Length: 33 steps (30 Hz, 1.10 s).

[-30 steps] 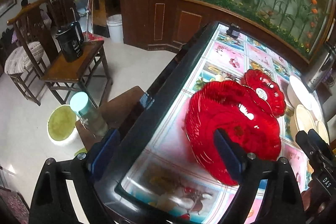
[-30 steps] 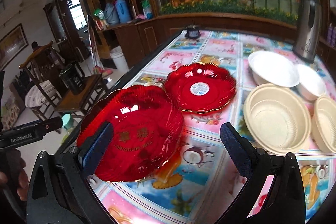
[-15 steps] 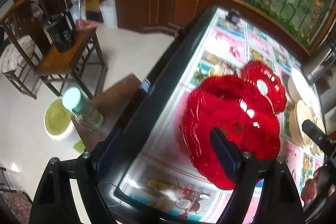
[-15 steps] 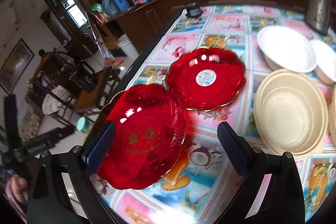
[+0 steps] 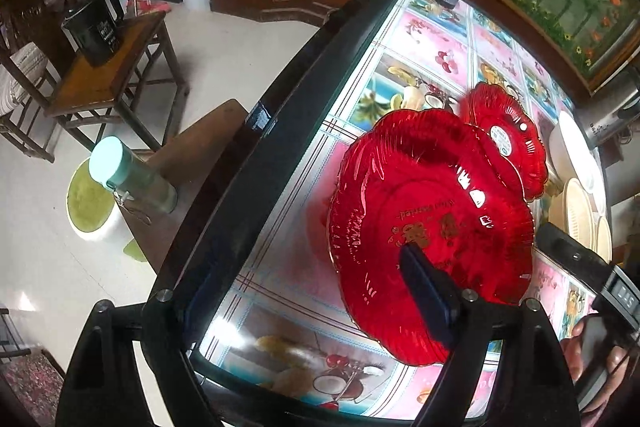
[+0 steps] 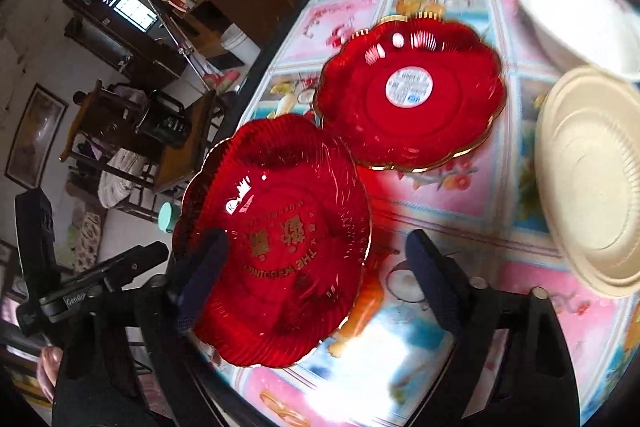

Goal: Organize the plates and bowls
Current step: 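Move the left tool to the rim of the large red plate stack, then close the left tool on the large red plate stack rim and lift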

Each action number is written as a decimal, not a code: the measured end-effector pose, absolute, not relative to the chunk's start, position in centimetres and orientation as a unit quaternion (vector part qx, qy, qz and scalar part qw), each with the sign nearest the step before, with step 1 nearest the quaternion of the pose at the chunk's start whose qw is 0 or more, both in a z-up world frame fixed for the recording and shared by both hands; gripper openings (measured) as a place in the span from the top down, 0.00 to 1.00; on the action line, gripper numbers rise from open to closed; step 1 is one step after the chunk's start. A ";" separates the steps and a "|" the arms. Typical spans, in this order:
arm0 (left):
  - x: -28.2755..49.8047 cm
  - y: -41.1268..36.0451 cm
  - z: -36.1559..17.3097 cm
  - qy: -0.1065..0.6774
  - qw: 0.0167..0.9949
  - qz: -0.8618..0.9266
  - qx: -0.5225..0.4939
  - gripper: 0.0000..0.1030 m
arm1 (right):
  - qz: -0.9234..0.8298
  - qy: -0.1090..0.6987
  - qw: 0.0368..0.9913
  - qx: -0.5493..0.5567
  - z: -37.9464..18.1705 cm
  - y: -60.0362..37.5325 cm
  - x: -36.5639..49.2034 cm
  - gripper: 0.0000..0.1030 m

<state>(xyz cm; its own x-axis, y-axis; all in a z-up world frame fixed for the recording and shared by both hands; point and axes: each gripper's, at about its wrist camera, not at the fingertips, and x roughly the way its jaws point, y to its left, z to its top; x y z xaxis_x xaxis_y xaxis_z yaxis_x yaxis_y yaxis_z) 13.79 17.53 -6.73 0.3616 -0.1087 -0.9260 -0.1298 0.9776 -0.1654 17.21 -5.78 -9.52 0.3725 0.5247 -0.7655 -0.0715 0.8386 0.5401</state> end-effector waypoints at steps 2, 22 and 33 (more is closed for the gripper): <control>13.9 17.4 -6.8 0.567 0.817 0.006 -0.103 0.18 | 0.189 0.538 0.790 0.228 -10.4 -5.7 17.7 0.15; 15.5 16.4 -9.2 0.596 0.791 -0.017 -0.136 0.36 | 0.179 0.546 0.779 0.252 -12.3 -5.9 18.5 0.29; 15.5 17.2 -9.7 0.593 0.789 -0.023 -0.160 0.82 | 0.181 0.550 0.776 0.249 -12.9 -5.5 18.6 0.49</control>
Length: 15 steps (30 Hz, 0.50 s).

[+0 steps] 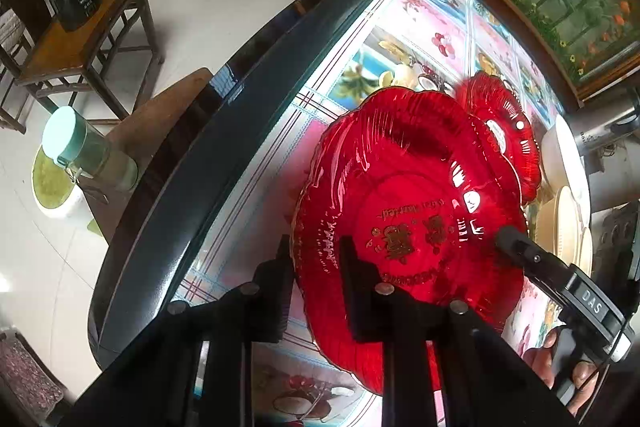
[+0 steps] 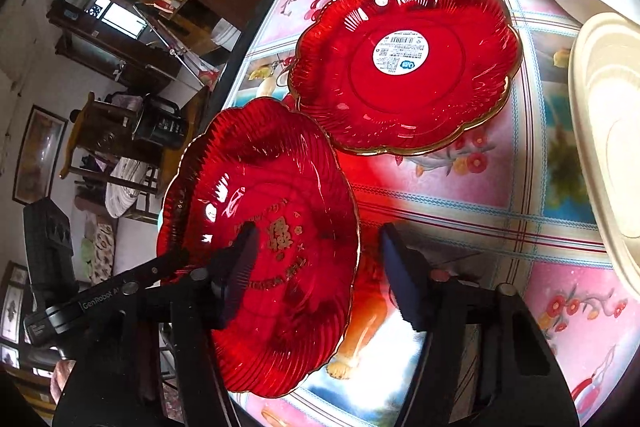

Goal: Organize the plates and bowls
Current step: 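Close the left tool on the large red plate stack rim and lift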

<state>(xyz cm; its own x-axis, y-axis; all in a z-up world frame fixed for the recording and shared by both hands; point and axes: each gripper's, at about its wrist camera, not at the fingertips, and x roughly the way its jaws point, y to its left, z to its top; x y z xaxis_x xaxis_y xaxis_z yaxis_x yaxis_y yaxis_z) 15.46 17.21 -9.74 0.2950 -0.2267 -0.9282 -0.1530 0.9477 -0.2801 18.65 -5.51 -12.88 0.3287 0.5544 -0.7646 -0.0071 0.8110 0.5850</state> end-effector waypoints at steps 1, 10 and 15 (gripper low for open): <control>15.5 17.2 -9.7 0.593 0.789 -0.022 -0.158 0.85 | 0.180 0.551 0.776 0.248 -12.9 -5.5 18.6 0.54; 15.5 17.2 -9.9 0.588 0.798 -0.014 -0.129 0.94 | 0.154 0.555 0.777 0.255 -14.1 -6.1 18.8 0.91; 15.4 16.9 -9.8 0.585 0.804 -0.014 -0.110 0.94 | 0.142 0.548 0.788 0.242 -14.2 -5.8 18.6 0.94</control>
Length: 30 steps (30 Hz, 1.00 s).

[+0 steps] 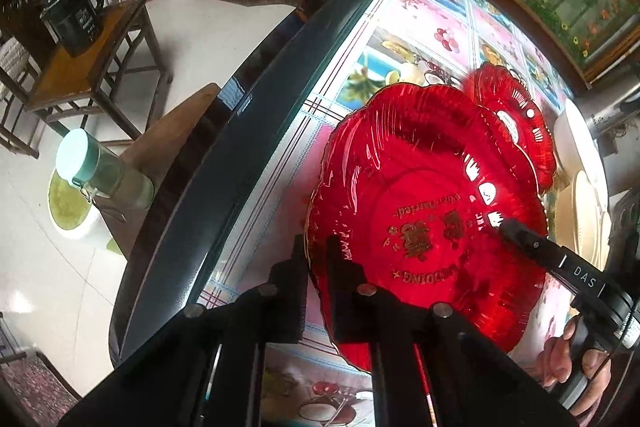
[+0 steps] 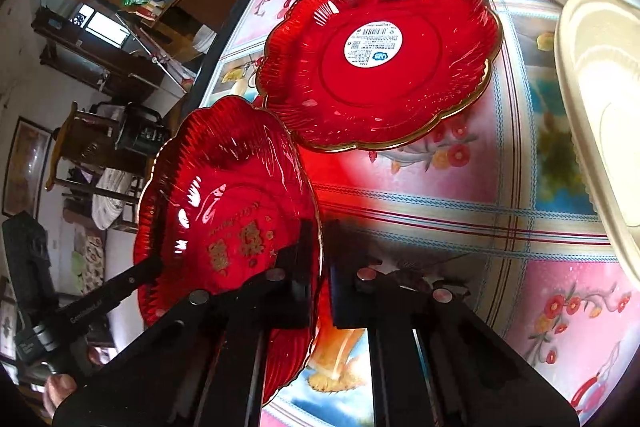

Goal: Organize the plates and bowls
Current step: 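Close the left tool on the large red plate stack rim and lift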

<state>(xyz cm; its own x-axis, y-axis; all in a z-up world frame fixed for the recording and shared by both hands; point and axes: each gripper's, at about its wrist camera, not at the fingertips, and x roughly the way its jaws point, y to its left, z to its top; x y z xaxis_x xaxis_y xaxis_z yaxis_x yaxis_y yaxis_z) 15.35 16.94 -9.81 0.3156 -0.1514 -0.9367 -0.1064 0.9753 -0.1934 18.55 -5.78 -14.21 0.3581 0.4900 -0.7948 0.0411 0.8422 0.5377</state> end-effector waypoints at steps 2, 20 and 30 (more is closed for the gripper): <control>15.1 17.1 -9.7 0.584 0.804 -0.013 -0.109 0.94 | 0.142 0.546 0.790 0.240 -14.1 -5.6 18.3 0.94; 10.2 21.3 -9.2 0.582 0.806 0.017 -0.108 0.92 | 0.185 0.543 0.796 0.194 -13.0 -0.9 14.5 0.94; 7.9 21.5 -8.7 0.574 0.814 0.058 -0.067 0.67 | 0.212 0.540 0.784 0.222 -12.7 -1.9 13.8 0.89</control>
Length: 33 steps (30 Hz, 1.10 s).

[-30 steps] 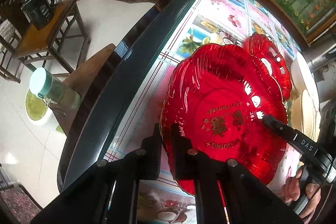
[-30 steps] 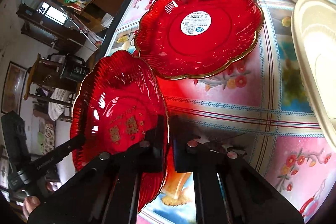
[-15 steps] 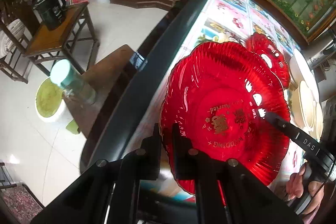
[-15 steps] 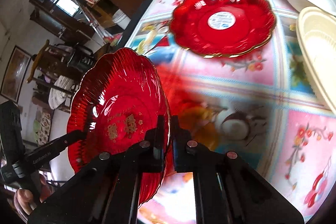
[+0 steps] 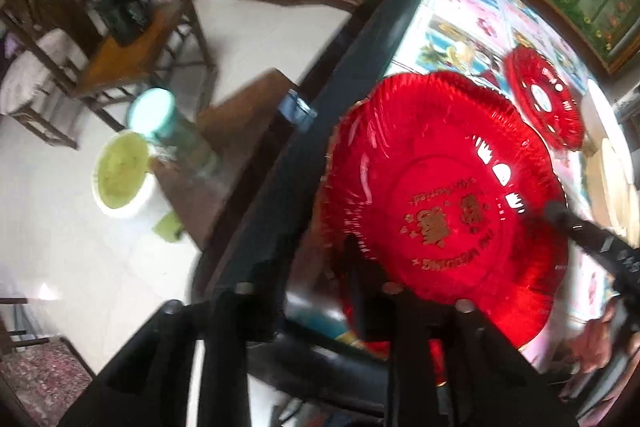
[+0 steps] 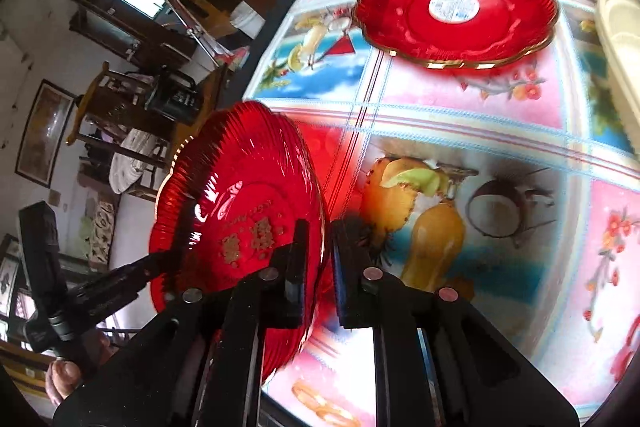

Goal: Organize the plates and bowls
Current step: 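Close the left tool on the large red plate stack rim and lift, then grasp the small labelled red plate with the right tool while left holds the stack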

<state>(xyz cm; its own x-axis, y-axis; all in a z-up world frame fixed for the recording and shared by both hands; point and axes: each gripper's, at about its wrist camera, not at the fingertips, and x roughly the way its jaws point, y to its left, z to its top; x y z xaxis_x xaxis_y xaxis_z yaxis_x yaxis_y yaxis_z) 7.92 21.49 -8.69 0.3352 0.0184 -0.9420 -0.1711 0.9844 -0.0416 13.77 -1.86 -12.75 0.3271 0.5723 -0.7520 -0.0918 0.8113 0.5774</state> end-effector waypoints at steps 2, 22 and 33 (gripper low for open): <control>6.5 21.9 -7.4 0.545 0.833 0.086 -0.051 0.49 | 0.223 0.517 0.793 0.233 -11.7 -3.2 12.9 0.89; -0.1 8.1 -1.2 0.399 0.908 -0.107 -0.070 0.23 | 0.176 0.438 0.816 0.335 -9.9 -15.0 9.7 0.74; 1.8 6.2 -4.3 0.429 0.893 -0.126 -0.041 0.23 | 0.087 0.462 0.782 0.409 -13.5 -15.9 17.2 0.71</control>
